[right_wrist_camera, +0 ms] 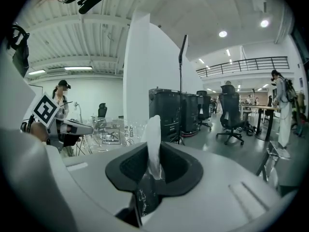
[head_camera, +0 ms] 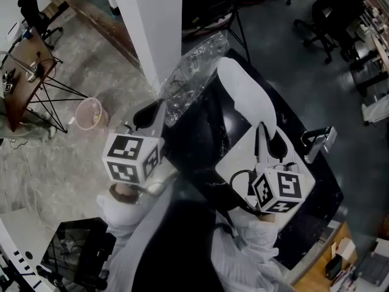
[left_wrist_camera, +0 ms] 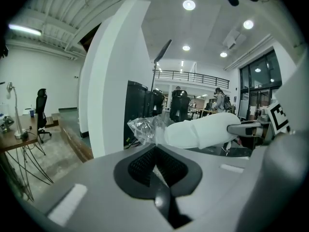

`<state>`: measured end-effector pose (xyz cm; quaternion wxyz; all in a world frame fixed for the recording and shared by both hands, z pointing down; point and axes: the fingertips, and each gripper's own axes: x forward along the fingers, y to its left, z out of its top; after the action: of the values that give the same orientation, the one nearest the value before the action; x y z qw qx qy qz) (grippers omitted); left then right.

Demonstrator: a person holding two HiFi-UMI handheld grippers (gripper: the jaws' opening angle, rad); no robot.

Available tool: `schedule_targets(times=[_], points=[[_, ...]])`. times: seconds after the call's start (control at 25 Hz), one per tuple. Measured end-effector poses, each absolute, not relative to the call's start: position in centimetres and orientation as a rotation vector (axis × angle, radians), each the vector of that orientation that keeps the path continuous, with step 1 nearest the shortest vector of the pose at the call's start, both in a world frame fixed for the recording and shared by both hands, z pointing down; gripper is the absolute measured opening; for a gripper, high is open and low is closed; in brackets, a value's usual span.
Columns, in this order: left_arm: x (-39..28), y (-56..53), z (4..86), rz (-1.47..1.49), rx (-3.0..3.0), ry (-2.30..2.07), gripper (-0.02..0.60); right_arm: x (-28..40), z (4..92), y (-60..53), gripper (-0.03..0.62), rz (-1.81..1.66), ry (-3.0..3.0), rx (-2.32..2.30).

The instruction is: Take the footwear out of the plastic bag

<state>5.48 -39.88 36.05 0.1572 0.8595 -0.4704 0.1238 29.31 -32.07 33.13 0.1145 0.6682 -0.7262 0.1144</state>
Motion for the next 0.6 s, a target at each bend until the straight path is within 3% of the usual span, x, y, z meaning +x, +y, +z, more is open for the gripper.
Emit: schedule_targets(times=[0.6], points=[[5.69,-39.95,35.86,0.351,2.459,-1.335,0.002,29.17,32.48,-32.17,0.078,0.343,-2.152,1.958]])
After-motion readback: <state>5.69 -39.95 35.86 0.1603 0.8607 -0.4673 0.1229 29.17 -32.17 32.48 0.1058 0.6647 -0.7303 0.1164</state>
